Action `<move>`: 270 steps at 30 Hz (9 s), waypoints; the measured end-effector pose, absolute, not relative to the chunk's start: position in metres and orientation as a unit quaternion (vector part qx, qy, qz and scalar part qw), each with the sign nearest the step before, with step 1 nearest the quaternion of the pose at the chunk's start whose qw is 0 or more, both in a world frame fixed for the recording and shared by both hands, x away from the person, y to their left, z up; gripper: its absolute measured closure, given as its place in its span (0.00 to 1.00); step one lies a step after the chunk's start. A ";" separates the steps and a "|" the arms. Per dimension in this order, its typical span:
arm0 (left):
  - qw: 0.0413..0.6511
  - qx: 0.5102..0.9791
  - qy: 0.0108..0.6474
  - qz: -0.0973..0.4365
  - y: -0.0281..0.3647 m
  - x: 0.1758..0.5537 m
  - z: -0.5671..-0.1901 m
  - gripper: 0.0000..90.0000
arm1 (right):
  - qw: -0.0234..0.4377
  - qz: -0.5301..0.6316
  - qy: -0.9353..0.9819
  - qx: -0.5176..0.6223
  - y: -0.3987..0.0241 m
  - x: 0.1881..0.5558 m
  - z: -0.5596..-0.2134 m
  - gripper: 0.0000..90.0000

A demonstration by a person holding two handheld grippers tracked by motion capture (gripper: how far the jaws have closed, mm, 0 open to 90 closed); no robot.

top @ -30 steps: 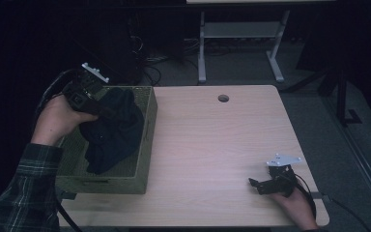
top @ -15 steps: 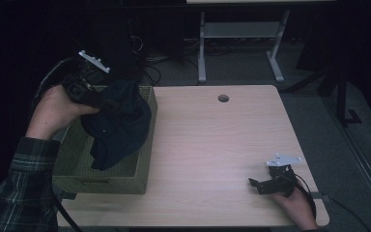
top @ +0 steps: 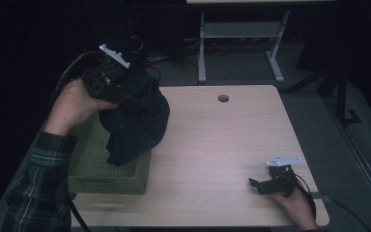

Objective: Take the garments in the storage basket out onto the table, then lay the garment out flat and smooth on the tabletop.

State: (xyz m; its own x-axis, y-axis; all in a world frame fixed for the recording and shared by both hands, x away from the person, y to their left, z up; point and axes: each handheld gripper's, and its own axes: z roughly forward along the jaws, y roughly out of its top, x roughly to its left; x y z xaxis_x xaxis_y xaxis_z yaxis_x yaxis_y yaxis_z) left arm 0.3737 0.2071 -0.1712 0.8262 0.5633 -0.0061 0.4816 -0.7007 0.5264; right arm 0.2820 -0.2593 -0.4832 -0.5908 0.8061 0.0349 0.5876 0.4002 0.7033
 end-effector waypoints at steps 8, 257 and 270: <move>0.272 0.924 0.259 0.075 0.180 0.375 -0.169 0.89 | 0.158 0.347 0.822 0.424 -0.259 0.282 -0.483 0.02; 0.230 0.948 0.216 -0.043 0.056 0.304 -0.437 0.92 | 0.156 0.344 0.822 0.426 -0.261 0.280 -0.483 0.02; 0.287 0.930 0.229 -0.011 0.066 0.322 -0.394 0.87 | 0.170 0.381 0.808 0.417 -0.266 0.271 -0.454 0.31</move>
